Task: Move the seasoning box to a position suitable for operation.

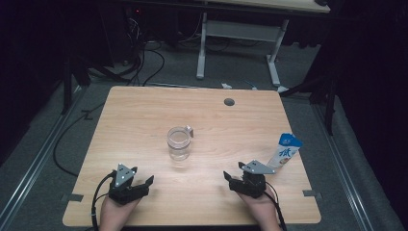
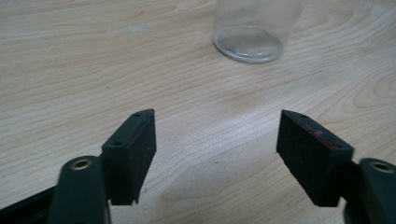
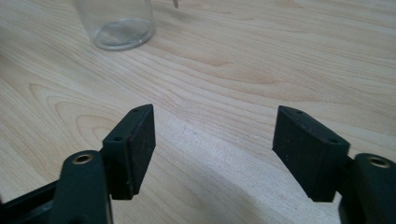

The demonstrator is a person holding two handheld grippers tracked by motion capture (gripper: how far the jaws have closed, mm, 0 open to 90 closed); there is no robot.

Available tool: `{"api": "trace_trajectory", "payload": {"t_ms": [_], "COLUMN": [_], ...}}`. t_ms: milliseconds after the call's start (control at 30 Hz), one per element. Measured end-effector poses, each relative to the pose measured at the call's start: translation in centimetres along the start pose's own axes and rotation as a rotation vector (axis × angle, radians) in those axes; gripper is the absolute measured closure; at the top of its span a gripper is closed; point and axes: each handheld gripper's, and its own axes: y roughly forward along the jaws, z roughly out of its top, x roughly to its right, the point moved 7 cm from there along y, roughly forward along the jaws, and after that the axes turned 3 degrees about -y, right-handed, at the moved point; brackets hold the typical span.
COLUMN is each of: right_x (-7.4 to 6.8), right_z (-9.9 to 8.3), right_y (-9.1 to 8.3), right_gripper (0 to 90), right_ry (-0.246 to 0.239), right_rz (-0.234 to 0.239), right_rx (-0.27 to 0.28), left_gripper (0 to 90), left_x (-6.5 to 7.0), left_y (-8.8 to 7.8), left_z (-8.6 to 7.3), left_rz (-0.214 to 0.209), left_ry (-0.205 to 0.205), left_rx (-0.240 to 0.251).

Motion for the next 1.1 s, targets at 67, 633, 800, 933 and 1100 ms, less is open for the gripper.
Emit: {"api": "trace_trajectory", "payload": {"t_ms": [67,633,800,933,1100], "right_x": [0.2,0.3,0.1,0.1,0.1], "right_z": [-0.2,-0.3,-0.4,-0.4,-0.6], "right_y": [-0.2,-0.8,-0.8,-0.8,-0.7], "right_gripper": [34.2,35.8,39.4,40.3,45.3], "right_ry": [0.002,0.013,0.008,0.004,-0.007], "right_rz": [-0.004,0.038,0.053,0.055,0.051], "right_rx": [0.001,0.006,0.006,0.005,0.0], "left_gripper": [31.9,36.6,37.2,40.2,43.5], "left_x": [0.0,0.6,0.7,0.9,1.0], "left_y": [0.2,0.0,0.1,0.1,0.0], "left_z": [0.0,0.2,0.2,0.2,0.7], "left_rz": [-0.005,-0.01,-0.014,-0.015,-0.011], "left_ry": [-0.006,-0.018,-0.021,-0.015,0.003], "left_rx": [-0.004,0.02,0.013,0.016,0.03]}}
